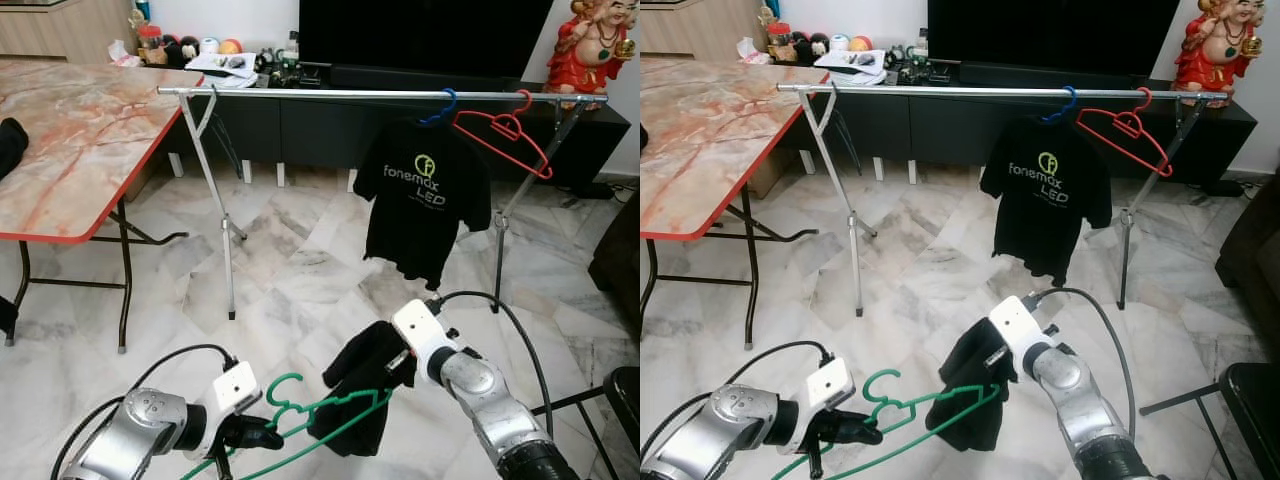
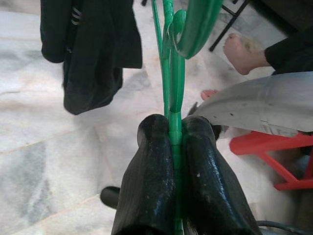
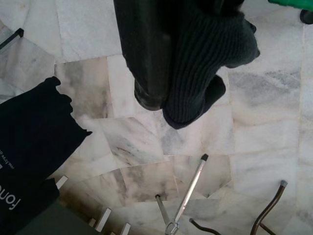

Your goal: Hang hanger

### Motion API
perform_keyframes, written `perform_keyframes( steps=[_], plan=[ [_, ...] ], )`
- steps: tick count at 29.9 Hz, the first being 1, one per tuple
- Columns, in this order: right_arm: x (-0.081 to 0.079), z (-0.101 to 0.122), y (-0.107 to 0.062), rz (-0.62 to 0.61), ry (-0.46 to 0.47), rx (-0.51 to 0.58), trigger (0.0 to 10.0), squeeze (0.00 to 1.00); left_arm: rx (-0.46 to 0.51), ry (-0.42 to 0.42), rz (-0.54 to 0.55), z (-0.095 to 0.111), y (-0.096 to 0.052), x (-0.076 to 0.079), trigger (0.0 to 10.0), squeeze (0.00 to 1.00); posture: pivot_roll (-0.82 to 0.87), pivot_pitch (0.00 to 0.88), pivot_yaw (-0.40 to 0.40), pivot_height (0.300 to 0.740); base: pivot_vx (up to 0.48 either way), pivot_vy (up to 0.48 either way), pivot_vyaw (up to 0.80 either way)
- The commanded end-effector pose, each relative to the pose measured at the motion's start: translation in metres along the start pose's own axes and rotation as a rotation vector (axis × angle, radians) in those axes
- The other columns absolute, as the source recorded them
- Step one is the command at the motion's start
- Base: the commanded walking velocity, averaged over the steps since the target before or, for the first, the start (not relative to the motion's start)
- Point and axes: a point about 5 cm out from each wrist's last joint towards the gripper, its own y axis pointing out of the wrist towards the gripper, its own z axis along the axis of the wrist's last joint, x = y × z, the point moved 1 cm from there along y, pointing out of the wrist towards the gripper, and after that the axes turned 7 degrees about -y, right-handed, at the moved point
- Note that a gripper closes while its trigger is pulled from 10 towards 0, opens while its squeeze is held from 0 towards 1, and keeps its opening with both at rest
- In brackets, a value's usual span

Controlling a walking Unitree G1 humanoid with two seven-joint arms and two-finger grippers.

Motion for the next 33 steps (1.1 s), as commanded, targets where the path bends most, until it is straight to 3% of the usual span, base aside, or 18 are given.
perform_keyframes(
  steps=[1, 6, 8, 22, 33],
  plan=[
    [0.004, 0.006, 0.001, -0.014, 0.001, 0.026, 10.0, 0.00, 0.021, 0.022, 0.049, 0.007, 0.001, -0.006, 10.0, 0.00, 0.07, 0.092, -0.039, 0.740, 0.000, 0.000, 0.00],
    [0.000, 0.006, 0.002, 0.001, 0.001, 0.027, 10.0, 0.00, 0.068, 0.031, 0.080, 0.015, 0.003, -0.009, 10.0, 0.00, 0.07, 0.091, -0.039, 0.740, 0.000, 0.000, 0.00],
    [-0.002, 0.005, 0.002, 0.007, 0.004, 0.026, 10.0, 0.00, 0.088, 0.039, 0.138, 0.019, 0.003, -0.014, 10.0, 0.00, 0.06, 0.091, -0.040, 0.740, 0.000, 0.000, 0.00],
    [0.000, 0.000, 0.002, -0.032, 0.011, -0.003, 10.0, 0.00, 0.130, 0.056, 0.234, 0.025, -0.002, -0.025, 10.0, 0.00, 0.07, 0.091, -0.038, 0.740, 0.000, 0.000, 0.00],
    [0.008, -0.007, 0.001, -0.094, 0.014, -0.035, 10.0, 0.00, 0.141, 0.061, 0.212, 0.028, 0.003, -0.023, 10.0, 0.00, 0.07, 0.087, -0.038, 0.740, 0.000, 0.000, 0.00]
  ],
)
